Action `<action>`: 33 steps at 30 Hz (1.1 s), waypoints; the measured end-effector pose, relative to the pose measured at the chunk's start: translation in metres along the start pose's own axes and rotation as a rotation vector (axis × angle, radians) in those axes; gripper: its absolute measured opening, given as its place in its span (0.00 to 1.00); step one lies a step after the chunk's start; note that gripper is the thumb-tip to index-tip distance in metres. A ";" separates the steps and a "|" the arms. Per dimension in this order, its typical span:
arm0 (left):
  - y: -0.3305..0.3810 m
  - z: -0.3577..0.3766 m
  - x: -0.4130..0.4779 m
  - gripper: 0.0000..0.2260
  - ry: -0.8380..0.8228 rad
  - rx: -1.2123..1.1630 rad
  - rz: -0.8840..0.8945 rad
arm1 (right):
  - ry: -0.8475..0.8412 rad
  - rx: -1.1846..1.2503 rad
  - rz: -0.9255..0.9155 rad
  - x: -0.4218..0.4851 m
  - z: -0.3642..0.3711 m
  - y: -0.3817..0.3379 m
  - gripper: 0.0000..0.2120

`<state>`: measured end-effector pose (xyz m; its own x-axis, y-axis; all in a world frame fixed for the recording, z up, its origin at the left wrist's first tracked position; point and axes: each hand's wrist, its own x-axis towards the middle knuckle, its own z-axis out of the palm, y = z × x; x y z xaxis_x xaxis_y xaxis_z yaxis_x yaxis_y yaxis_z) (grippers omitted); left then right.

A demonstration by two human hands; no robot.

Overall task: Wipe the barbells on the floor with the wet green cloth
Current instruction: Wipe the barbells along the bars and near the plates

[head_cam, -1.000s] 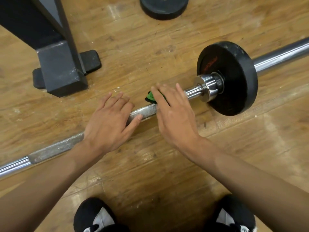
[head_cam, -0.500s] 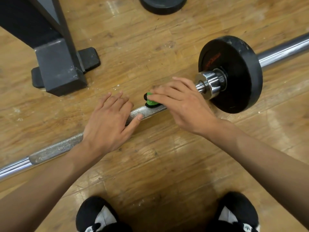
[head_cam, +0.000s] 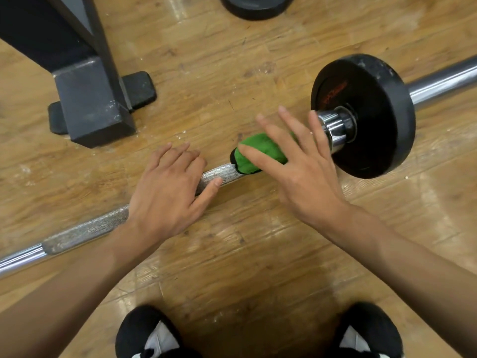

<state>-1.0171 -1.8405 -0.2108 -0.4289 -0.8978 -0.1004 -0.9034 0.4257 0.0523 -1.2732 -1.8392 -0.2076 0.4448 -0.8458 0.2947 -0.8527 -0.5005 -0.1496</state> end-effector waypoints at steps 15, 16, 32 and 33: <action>0.004 0.000 -0.001 0.30 0.014 0.020 -0.003 | -0.070 0.071 0.343 0.016 0.012 -0.035 0.25; 0.004 0.000 -0.001 0.30 0.014 0.019 -0.002 | -0.130 0.005 0.385 0.020 0.011 -0.036 0.28; 0.001 -0.002 -0.001 0.26 -0.019 0.022 0.024 | 0.026 0.065 0.349 -0.001 0.016 -0.006 0.17; 0.001 -0.002 -0.001 0.26 -0.022 0.013 0.019 | 0.034 0.057 0.390 0.005 0.017 -0.016 0.17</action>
<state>-1.0178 -1.8393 -0.2086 -0.4461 -0.8867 -0.1216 -0.8948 0.4445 0.0415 -1.2533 -1.8383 -0.2195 0.0807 -0.9684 0.2360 -0.9388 -0.1533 -0.3084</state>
